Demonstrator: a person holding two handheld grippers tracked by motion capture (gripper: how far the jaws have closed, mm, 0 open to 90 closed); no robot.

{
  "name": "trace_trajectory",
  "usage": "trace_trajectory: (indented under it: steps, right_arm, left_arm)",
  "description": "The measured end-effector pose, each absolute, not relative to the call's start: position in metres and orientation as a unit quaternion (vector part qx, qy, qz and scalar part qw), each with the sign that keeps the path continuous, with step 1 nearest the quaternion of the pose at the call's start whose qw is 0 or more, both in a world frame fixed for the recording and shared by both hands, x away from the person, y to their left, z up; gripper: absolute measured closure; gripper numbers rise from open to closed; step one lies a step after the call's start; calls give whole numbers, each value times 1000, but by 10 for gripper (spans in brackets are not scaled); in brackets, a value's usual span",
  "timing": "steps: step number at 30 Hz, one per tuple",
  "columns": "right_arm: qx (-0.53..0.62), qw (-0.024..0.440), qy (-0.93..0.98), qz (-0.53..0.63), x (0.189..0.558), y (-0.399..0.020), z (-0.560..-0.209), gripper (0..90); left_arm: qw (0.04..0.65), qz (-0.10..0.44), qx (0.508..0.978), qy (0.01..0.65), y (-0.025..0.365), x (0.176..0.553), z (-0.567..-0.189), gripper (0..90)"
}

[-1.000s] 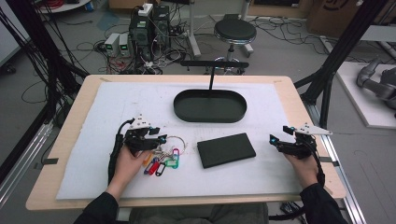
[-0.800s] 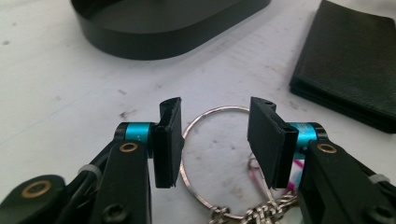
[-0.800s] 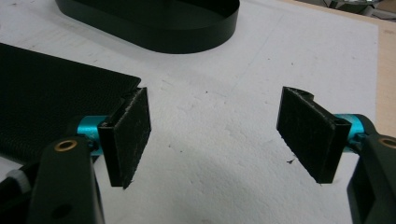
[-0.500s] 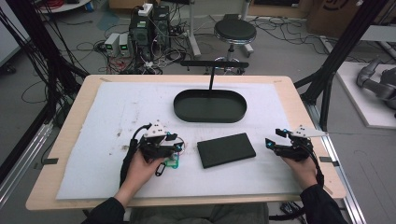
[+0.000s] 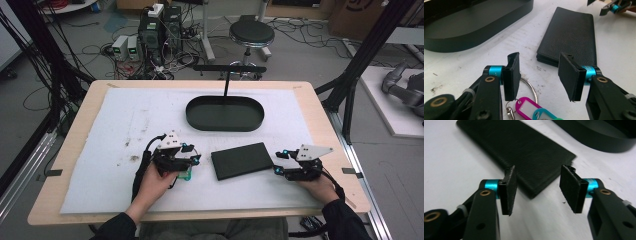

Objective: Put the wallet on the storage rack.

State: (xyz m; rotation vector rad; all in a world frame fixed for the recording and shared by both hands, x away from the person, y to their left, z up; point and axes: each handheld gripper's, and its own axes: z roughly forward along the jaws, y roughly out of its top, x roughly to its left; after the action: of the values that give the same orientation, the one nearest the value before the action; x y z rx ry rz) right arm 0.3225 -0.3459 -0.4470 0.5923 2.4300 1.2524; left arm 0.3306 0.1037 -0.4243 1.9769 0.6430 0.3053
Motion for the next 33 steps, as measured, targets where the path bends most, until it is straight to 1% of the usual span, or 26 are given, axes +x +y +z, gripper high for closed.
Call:
trace_trajectory:
  steps: [2,7,8,9,10,12,13,17,18,19,21,23,33]
  right_arm:
    - [187,177,864,432,321,-341,-449,511]
    - [157,192,887,390,320,-329,-454,503]
    - [147,207,890,379,318,-327,-455,509]
    - [143,217,891,372,317,-325,-456,538]
    - [140,228,892,363,317,-324,-456,590]
    - [132,239,893,358,316,-323,-456,616]
    - [130,239,894,357,316,-323,-456,631]
    - [121,242,898,347,315,-323,-454,742]
    - [121,242,898,347,315,-323,-454,742]
    - [117,233,899,352,315,-322,-452,760]
    - [119,229,899,354,315,-322,-451,764]
    - [126,213,896,369,315,-322,-448,770]
    - [172,159,865,444,318,-331,-433,780]
  left_arm:
    - [499,125,814,268,105,331,-424,519]
    - [501,122,812,273,107,331,-425,509]
    - [502,121,811,274,107,330,-425,509]
    - [502,120,811,275,106,330,-425,509]
    - [503,121,811,274,106,331,-425,509]
    - [502,120,812,273,106,331,-425,506]
    - [503,118,811,274,106,330,-425,506]
    - [508,117,810,270,105,330,-424,506]
    - [509,116,809,271,105,329,-424,506]
    - [512,116,809,265,105,329,-423,506]
    - [516,116,808,259,105,328,-422,506]
    - [521,118,807,253,104,327,-421,506]
    - [537,116,806,220,99,323,-417,455]
